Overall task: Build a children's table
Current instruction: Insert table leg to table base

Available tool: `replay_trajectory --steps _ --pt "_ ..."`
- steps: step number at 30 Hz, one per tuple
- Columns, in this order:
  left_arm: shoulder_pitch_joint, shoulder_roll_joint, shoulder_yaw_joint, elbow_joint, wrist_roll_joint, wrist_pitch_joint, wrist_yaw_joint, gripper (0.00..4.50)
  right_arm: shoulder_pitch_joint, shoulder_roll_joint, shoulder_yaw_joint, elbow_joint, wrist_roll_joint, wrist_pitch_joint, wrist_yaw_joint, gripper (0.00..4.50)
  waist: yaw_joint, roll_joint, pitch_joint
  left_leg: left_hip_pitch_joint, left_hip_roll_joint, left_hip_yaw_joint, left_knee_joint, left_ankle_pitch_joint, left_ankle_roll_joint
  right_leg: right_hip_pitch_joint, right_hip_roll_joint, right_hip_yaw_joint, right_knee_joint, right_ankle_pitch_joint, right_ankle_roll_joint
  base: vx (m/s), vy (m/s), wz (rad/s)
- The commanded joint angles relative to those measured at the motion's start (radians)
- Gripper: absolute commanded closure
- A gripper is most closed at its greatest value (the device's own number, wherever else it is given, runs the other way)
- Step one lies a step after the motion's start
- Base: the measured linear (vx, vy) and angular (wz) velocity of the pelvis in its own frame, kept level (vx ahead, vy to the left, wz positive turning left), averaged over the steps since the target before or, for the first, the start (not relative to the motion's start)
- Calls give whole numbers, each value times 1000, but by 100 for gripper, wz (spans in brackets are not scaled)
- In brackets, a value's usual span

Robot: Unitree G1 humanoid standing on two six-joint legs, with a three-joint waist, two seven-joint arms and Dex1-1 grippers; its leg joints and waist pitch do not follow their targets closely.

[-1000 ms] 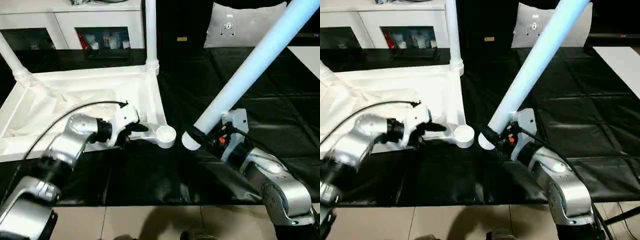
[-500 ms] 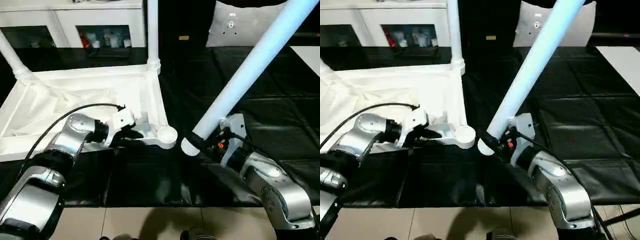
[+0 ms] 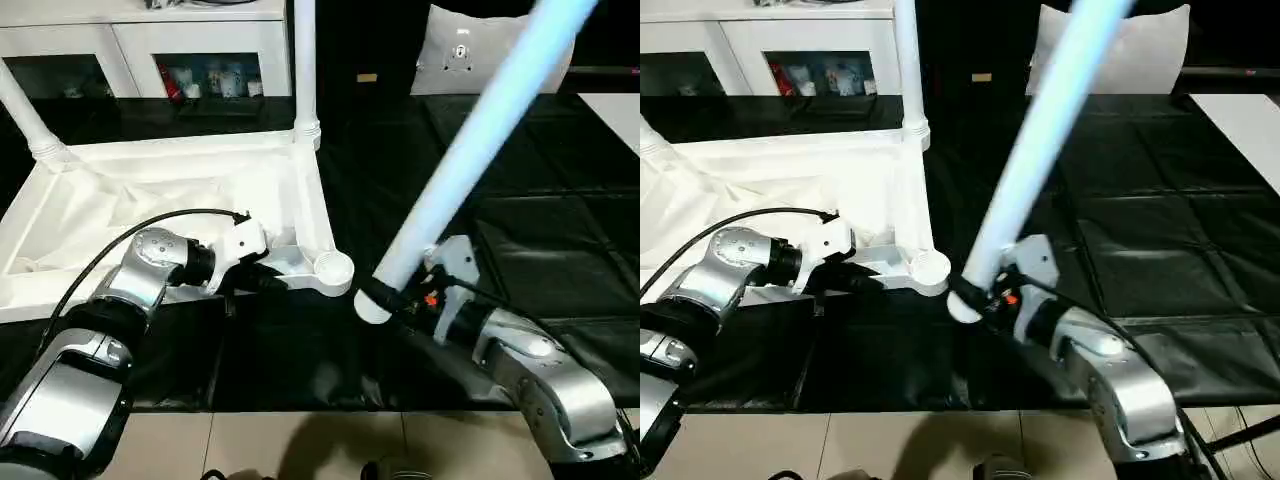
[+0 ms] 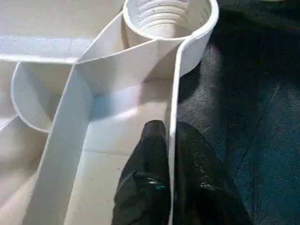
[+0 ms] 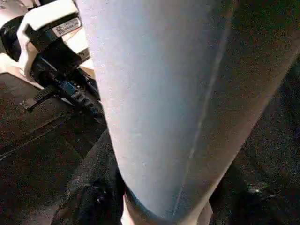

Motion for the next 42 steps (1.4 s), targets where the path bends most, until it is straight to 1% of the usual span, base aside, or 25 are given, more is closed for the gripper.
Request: replay_trajectory --steps 1,3,4,5,6,7,8,9,10,13,14,16,17,18,23,24,26,27,28,30,33,35,37,39,42 --pt "33 -17 33 -41 -42 15 -10 446 -46 13 -10 -8 -1 8 -14 257 5 -2 -86 -19 74 -15 -81 84 56 76 -95 61 -60 66 -303 0 0 0" --pt "77 -24 28 -128 -64 30 -39 450 -75 20 -11 2 4 23 -23 257 3 -1 -92 -20 77 -16 -78 114 63 79 -99 61 -52 119 -314 0 0 0" --pt "90 -25 26 -157 -70 37 -46 450 -83 20 -11 5 4 27 -25 257 1 -1 -93 -21 77 -14 -77 134 76 77 -98 60 -48 154 -322 0 0 0" --pt "127 -30 18 -229 -83 56 -50 450 -97 20 -6 8 2 33 -26 257 2 -2 -92 -19 75 -12 -76 143 87 74 -95 60 -50 162 -321 0 0 0" --pt "127 -30 18 -229 -83 56 -50 450 -97 20 -6 8 2 33 -26 257 4 -4 -93 -22 74 -10 -76 153 100 76 -96 61 -48 172 -321 0 0 0" --pt "148 -35 14 -272 -89 66 -51 450 -106 18 -3 11 -1 36 -26 257 7 -5 -94 -20 71 -6 -74 156 112 75 -94 61 -52 160 -315 0 0 0" --pt "171 -40 9 -315 -93 81 -43 450 -114 17 2 11 -4 41 -24 257 11 -2 -94 -19 73 -6 -75 151 117 73 -95 60 -52 138 -312 0 0 0" --pt "171 -40 9 -315 -93 81 -43 450 -114 17 2 11 -4 41 -24 257 12 -1 -94 -21 74 -6 -75 149 116 74 -96 60 -52 127 -309 0 0 0" --pt "193 -43 5 -355 -97 94 -35 450 -120 19 4 12 -3 51 -24 257 14 -2 -92 -19 74 -5 -76 137 116 70 -93 58 -57 91 -302 0 0 0" --pt "242 -41 3 -412 -88 108 -10 450 -139 19 18 26 -11 71 -24 257 15 0 -90 -18 76 -6 -79 108 99 69 -93 58 -58 39 -292 0 0 0" --pt "246 -41 4 -418 -86 110 -8 450 -141 19 19 28 -12 72 -24 257 12 -4 -89 -19 74 -4 -79 105 100 69 -91 58 -61 29 -289 0 0 0" --pt "255 -40 9 -422 -73 101 8 450 -145 14 28 32 -17 71 -15 257 12 -1 -90 -19 71 -2 -79 95 92 68 -89 59 -63 4 -280 0 0 0" --pt "264 -43 19 -429 -60 103 35 450 -151 11 37 39 -24 60 -8 257 12 -5 -90 -20 70 0 -78 92 90 68 -88 59 -64 -2 -274 0 0 0" --pt "270 -47 29 -429 -46 111 65 450 -155 10 45 47 -30 46 0 257 13 -3 -91 -20 70 -1 -78 94 89 69 -89 59 -62 -1 -273 0 0 0" --pt "290 -52 48 -439 -47 144 91 450 -164 19 55 66 -37 22 6 257 4 -5 -92 -24 68 -2 -77 104 95 69 -88 57 -63 12 -266 0 0 0" --pt "293 -50 47 -434 -46 147 88 405 -165 22 57 68 -38 19 7 257 3 -4 -92 -25 68 -2 -77 102 96 69 -88 58 -63 9 -264 0 0 0" --pt "293 -47 48 -422 -40 153 96 405 -166 23 57 68 -35 20 10 257 1 -3 -92 -24 66 0 -76 94 99 69 -88 58 -66 -3 -264 0 0 0" --pt "292 -46 48 -417 -36 151 98 381 -166 23 57 67 -35 20 12 257 1 -1 -91 -22 68 0 -77 83 96 66 -87 57 -68 -13 -269 0 0 0" --pt "291 -42 46 -408 -26 141 110 381 -165 22 57 65 -33 24 14 257 3 0 -92 -22 69 0 -77 80 95 66 -88 57 -68 -17 -270 0 0 0" --pt "286 -36 47 -394 -20 141 115 355 -162 17 55 65 -30 30 18 257 4 2 -91 -18 71 0 -79 61 91 62 -85 56 -70 -26 -269 0 0 0" --pt "284 -33 52 -392 -21 154 110 351 -162 14 53 70 -31 29 22 257 3 -2 -90 -19 72 -1 -82 43 80 64 -87 57 -70 -33 -267 0 0 0" --pt "284 -31 58 -391 -20 164 103 385 -163 13 56 74 -33 26 26 257 3 -4 -89 -19 71 0 -83 30 73 64 -86 57 -73 -56 -264 0 0 0" --pt "284 -31 59 -390 -19 165 101 384 -163 13 57 75 -33 26 26 257 3 -4 -88 -20 69 1 -84 16 66 64 -86 58 -77 -90 -254 0 0 0" --pt "283 -21 45 -387 -11 169 87 402 -167 8 64 80 -39 30 31 257 1 -5 -89 -20 70 2 -85 2 57 63 -85 58 -80 -121 -247 0 0 0" --pt "283 -4 18 -391 8 167 77 426 -172 2 71 85 -46 48 36 257 -1 -3 -89 -21 71 1 -86 8 54 63 -85 59 -79 -110 -243 0 0 0"
